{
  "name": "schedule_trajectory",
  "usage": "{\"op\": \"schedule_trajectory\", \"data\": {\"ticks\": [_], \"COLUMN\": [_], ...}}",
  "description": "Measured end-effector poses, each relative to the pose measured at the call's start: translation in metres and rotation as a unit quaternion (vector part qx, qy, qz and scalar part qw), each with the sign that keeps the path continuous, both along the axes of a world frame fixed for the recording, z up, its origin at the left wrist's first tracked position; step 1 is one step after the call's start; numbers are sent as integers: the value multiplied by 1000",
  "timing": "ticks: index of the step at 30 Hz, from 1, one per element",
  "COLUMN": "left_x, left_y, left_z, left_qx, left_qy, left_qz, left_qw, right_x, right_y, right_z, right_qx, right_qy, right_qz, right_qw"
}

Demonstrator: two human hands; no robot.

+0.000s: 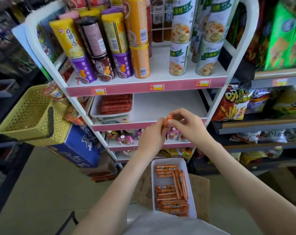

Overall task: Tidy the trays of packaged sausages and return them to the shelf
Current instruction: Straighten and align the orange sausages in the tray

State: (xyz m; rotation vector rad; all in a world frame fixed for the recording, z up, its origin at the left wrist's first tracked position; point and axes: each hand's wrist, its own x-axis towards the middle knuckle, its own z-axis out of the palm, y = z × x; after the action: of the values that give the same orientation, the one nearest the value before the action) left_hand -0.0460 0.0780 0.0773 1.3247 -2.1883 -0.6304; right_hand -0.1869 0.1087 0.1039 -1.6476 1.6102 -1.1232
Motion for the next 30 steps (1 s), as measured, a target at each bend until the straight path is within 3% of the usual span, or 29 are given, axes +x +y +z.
{"op": "schedule_trajectory", "data": {"ticks": [2,4,9,12,14,17,21,25,27,30], "left_x": [2,1,4,10,11,2,-16,-19,-15,-9], "left_y": [-2,0,6,7,9,15,21,22,21,19], "left_z": [-1,0,-1,-1,0,0,-4,-4,-9,-21], "left_qx": [-13,-2,214,246,266,235,117,30,6,31], "left_qy": [-68,-89,91,198,301,344,287,246,182,99], "left_qz": [-12,-30,-68,-44,-29,-46,-89,-86,-76,-65], "left_qw": [998,996,970,948,915,908,947,965,980,992], "right_x": [-1,-2,-25,-40,-44,-34,-16,-17,-18,-17], "right_y": [0,0,-9,-9,-7,-6,-4,2,6,16], "right_z": [-2,-4,-22,-33,-36,-40,-33,-26,-24,-10], "right_qx": [3,22,75,98,114,132,172,291,243,84], "right_qy": [2,-60,-272,-403,-475,-512,-482,-248,-143,-165], "right_qz": [-8,-28,-115,-182,-211,-226,-140,-67,-63,-1], "right_qw": [1000,998,953,892,847,818,848,922,957,983]}}
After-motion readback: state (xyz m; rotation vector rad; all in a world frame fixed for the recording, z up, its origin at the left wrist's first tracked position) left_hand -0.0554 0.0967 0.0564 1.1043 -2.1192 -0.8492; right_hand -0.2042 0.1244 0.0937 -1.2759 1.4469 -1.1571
